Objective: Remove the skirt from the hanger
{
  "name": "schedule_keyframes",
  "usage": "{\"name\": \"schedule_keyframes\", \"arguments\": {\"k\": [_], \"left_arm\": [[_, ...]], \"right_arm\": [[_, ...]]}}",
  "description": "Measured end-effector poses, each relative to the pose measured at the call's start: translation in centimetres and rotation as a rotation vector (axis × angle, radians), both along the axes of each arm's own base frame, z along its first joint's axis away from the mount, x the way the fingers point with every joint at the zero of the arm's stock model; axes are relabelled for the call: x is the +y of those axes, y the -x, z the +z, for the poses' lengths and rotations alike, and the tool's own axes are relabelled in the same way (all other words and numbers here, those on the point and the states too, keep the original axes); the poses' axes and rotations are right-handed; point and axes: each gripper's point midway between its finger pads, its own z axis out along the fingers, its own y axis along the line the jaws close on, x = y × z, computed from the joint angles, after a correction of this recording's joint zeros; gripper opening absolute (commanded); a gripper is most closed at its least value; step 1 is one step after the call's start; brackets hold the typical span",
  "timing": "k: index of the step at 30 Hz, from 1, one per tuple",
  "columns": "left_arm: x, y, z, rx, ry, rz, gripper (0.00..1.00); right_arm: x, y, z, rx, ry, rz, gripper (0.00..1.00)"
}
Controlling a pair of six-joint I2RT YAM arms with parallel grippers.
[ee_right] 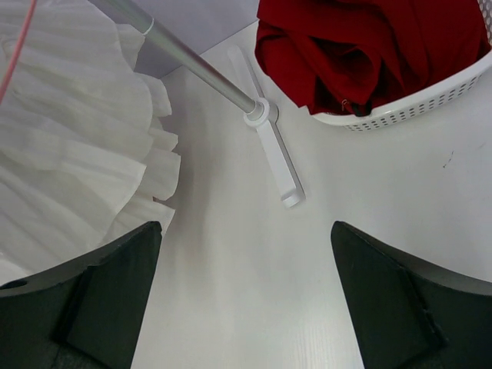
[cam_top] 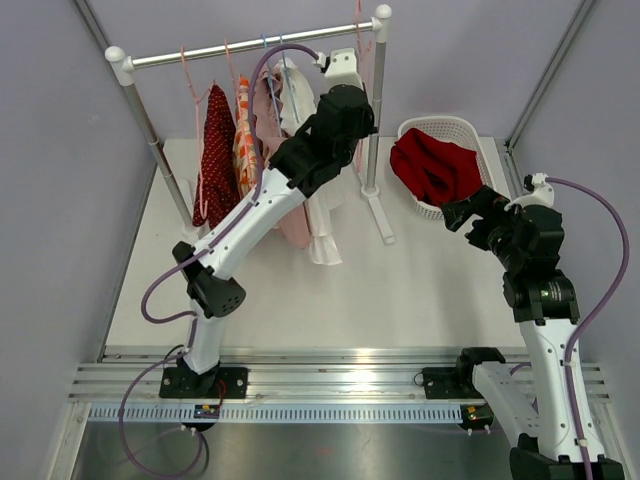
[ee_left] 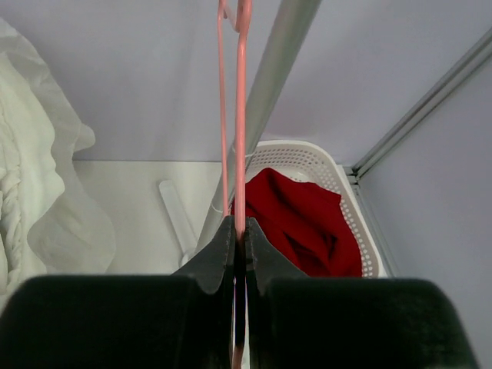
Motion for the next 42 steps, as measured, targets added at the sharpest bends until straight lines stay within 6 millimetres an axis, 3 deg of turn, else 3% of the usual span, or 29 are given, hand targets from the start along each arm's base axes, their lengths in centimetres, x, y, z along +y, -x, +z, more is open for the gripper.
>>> {"name": "schedule_keyframes", "arguments": {"k": [4, 8, 9, 12, 15, 18, 24, 27, 31, 42], "left_arm": [[0.3, -1.7, -2.2, 0.052, 0.008, 0.007, 0.0], [0.3, -1.7, -2.8, 0.083, 0.036, -0.022, 0.28], [0.2, -1.3, -3.1, 0.098, 0.039, -0.037, 0.5], [0.1, 0.8, -3.7, 0.147, 0.037, -0.086, 0.71], [0.6, 3.4, -2.5, 0.163, 0.046, -0.131, 0.72], [2.0, 6.1, 0.8, 0.135, 0.075, -0.164, 0.75], [8.7, 9.6, 8.4, 0.001, 0.148, -0.098, 0.75], [11.7, 10.0, 10.6, -0.047, 0.174, -0.043, 0.73], [12.9, 9.1, 10.4, -0.054, 0.151, 0.006, 0.7], [10.8, 4.0, 4.5, 0.034, 0.011, 0.057, 0.65]], "right_arm": [[0.0, 0.8, 0.0, 0.003, 0.001, 0.001, 0.99], [0.0, 0.9, -0.1, 0.006, -0.001, 0.002, 0.99], [0.1, 1.0, -0.1, 0.006, -0.002, 0.005, 0.99], [0.2, 1.0, -0.1, 0.007, -0.003, 0.011, 0.99], [0.3, 1.1, 0.0, 0.004, -0.005, 0.016, 0.99], [0.3, 1.1, 0.0, 0.003, -0.007, 0.02, 0.99], [0.5, 1.1, -0.7, 0.021, -0.016, 0.022, 0.99], [0.4, 1.2, -0.7, 0.021, -0.016, 0.022, 0.99], [0.4, 1.5, -0.6, 0.017, -0.014, 0.022, 0.99], [0.3, 2.7, -1.1, 0.034, 0.006, 0.027, 1.0]]}}
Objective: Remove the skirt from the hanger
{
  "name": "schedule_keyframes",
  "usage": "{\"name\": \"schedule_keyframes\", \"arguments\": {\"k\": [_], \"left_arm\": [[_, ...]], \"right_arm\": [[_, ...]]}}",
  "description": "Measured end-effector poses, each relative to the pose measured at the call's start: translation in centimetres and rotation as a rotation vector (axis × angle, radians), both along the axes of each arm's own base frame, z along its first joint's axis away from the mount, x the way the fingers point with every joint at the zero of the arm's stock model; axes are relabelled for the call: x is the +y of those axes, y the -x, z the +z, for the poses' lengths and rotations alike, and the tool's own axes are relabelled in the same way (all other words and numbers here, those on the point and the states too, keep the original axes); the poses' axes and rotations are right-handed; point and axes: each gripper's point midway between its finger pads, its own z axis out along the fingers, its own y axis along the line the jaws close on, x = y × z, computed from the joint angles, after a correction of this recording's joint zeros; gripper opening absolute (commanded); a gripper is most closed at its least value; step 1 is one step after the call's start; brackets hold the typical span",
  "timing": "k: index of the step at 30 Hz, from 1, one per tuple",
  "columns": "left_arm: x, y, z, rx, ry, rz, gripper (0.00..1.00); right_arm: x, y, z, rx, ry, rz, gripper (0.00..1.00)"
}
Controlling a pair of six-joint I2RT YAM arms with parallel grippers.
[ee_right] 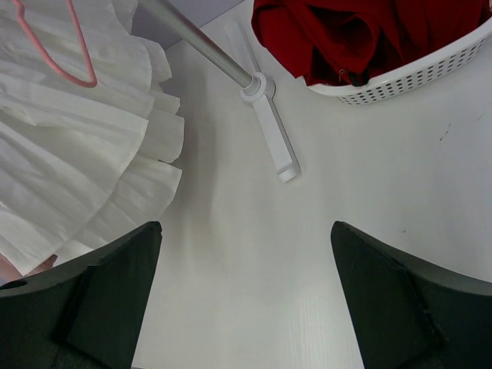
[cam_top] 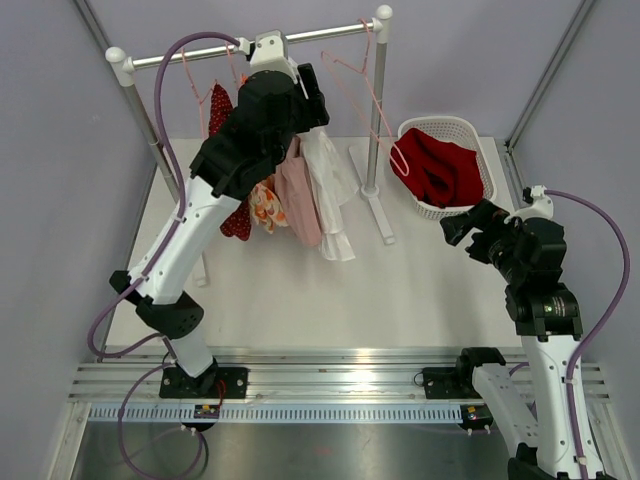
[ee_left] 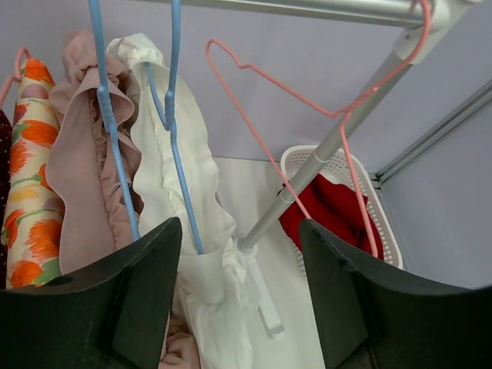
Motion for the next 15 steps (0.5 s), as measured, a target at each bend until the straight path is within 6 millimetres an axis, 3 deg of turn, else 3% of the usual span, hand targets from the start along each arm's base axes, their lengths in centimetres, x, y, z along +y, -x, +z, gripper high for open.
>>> {"name": "schedule_keyframes", "arguments": {"k": [15], "left_arm": [[1.6, -2.7, -2.1, 0.027, -0.044, 0.091, 0.6]], "right_arm": [[-0.3, 0.3, -0.6, 0.015, 0.027, -0.002, 1.0]]}}
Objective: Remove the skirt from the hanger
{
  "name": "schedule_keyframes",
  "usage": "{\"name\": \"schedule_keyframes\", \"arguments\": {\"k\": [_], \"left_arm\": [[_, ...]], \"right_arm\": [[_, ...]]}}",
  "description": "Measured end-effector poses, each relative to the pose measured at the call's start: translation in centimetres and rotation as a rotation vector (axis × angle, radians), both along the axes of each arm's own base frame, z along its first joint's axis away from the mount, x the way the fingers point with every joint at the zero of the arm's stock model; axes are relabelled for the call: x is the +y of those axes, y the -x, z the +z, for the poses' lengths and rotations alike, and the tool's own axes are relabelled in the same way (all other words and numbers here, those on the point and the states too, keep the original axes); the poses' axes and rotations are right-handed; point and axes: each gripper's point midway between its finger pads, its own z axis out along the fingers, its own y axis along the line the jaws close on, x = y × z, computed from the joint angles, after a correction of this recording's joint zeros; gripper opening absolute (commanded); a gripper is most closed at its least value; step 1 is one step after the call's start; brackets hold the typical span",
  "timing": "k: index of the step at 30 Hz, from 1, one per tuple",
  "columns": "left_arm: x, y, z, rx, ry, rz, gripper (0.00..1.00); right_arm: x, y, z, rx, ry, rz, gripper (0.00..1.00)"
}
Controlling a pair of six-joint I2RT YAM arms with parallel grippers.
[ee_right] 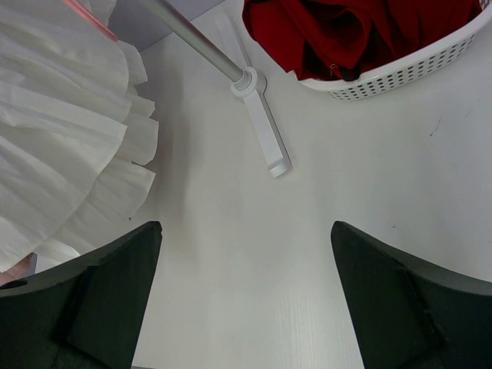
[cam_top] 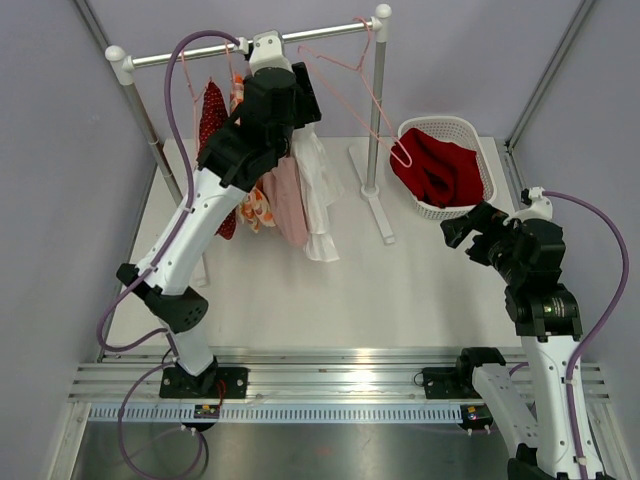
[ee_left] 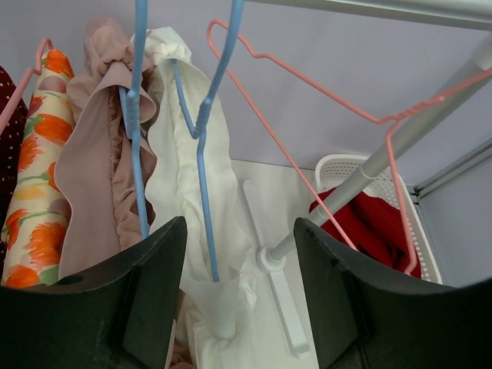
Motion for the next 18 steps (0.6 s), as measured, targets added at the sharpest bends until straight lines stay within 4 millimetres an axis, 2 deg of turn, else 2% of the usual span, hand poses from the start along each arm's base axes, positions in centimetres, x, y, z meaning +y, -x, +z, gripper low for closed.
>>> {"name": "schedule_keyframes", "arguments": {"k": [8, 12, 13, 15, 18], "left_arm": [[1.2, -3.8, -3.6, 0.059, -0.033, 0.062, 0.51], [1.2, -5.4, -5.2, 0.088, -0.036, 0.073, 0.35], [1.2, -5.7, -5.6, 0.096, -0.036, 0.073, 0.2], [1.2, -6.0, -6.0, 0.105, -0.031, 0.072, 0.02], [1.1, -6.0, -6.0, 0.106, -0.029, 0.064, 0.0]], "right_arm": [[0.0, -0.3, -0.4, 0.013, 0.01, 0.002, 1.0], [-0.1, -0.5, -0.6, 0.022, 0.015, 0.002, 0.99], [-0.2, -0.5, -0.7, 0.023, 0.017, -0.002, 0.99], [-0.3, -0.5, -0.8, 0.026, 0.02, -0.006, 1.0], [-0.3, -0.5, -1.0, 0.03, 0.022, -0.009, 1.0]]}}
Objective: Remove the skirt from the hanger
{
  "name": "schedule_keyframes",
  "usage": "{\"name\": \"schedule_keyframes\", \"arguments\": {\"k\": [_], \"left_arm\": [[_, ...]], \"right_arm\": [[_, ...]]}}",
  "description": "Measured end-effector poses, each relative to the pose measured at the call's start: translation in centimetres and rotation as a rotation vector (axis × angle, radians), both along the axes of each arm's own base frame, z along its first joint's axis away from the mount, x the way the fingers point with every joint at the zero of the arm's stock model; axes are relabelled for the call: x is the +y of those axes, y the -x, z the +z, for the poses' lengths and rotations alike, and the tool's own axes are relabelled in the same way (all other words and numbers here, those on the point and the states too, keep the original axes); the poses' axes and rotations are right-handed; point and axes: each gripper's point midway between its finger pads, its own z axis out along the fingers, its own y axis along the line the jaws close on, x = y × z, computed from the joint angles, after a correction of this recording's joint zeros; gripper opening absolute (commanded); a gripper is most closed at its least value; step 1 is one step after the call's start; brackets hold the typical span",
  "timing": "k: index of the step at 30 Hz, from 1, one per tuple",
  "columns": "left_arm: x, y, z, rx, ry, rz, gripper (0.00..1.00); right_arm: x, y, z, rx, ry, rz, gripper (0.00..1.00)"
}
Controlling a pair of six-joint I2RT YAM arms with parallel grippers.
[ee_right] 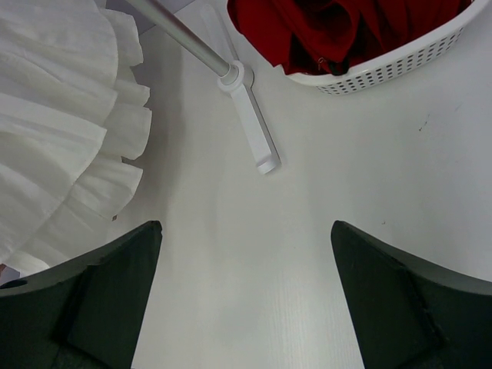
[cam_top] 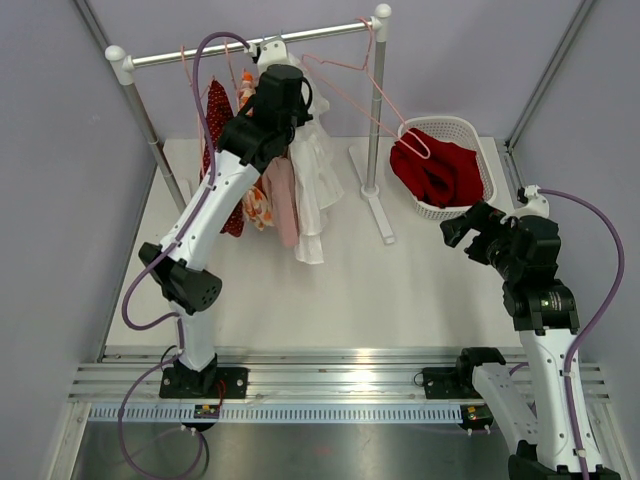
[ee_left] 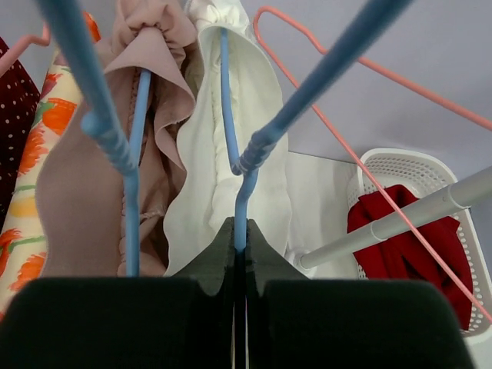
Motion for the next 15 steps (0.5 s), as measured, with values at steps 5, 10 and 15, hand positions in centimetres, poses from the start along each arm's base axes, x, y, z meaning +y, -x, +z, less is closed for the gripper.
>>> {"name": "schedule_keyframes", "arguments": {"k": [5, 10, 15], "left_arm": [[-0.3, 0.2, 0.3, 0.0, 0.007, -0.02, 0.0], [-1.1, 1.1, 2.0, -0.026, 0.027, -0.048, 0.0], [-2.9, 3.2, 4.5, -0.075, 0.054, -0.102, 0.0]], "right_arm": [[0.7, -0.1, 0.3, -0.013, -0.014, 0.039, 0.99], [3.4, -1.0, 3.3, -0.093, -0.095, 0.173, 0.99], [8.7, -2.5, 9.5, -0.174, -0.119, 0.362, 0.99]]}}
